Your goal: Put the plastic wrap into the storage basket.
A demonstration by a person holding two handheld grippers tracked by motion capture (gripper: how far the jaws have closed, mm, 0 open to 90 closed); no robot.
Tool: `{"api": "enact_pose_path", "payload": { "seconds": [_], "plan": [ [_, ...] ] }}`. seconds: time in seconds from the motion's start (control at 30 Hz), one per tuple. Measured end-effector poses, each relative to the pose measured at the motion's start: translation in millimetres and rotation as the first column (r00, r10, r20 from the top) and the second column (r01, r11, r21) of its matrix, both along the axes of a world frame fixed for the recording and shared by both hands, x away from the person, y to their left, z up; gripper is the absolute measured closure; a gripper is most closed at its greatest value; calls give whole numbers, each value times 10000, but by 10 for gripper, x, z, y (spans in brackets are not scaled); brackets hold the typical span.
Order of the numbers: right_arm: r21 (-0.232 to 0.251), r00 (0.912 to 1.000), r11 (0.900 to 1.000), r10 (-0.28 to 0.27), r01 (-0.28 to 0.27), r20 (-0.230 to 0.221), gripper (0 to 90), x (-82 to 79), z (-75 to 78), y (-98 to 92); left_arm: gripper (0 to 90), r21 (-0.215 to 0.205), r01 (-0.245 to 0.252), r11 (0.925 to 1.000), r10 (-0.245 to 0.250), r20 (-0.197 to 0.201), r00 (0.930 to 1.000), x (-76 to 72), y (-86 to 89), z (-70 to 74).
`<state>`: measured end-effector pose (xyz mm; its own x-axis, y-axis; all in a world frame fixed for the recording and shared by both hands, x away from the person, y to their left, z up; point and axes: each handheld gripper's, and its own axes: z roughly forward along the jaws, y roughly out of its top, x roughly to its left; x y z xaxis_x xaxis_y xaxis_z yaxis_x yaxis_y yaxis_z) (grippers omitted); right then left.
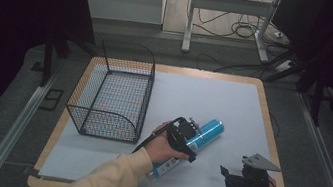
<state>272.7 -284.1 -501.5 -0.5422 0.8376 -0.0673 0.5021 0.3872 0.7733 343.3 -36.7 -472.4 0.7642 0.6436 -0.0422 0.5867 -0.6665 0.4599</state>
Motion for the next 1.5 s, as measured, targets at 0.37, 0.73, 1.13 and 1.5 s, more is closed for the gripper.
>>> {"api": "enact_pose_path", "payload": {
  "seconds": [0.37,0.73,1.13,1.5],
  "plan": [
    [-4,10000,10000,15,-15,-20,132,3,-4,-3,155,458,123,9989,-111,-277,9996,73,-143,-92],
    [-25,10000,10000,20,-20,-52,132,7,-9,-1,226,806,-74,9967,128,-659,9977,183,-180,-213],
    [-47,10000,10000,28,-28,-47,133,6,-8,-4,304,1048,-141,9944,263,-1156,9929,235,-187,-222],
    [-3,10000,10000,-30,30,-3,134,0,2,-4,308,1080,-31,9941,226,-1800,9834,307,-145,-195]
  ]
}}
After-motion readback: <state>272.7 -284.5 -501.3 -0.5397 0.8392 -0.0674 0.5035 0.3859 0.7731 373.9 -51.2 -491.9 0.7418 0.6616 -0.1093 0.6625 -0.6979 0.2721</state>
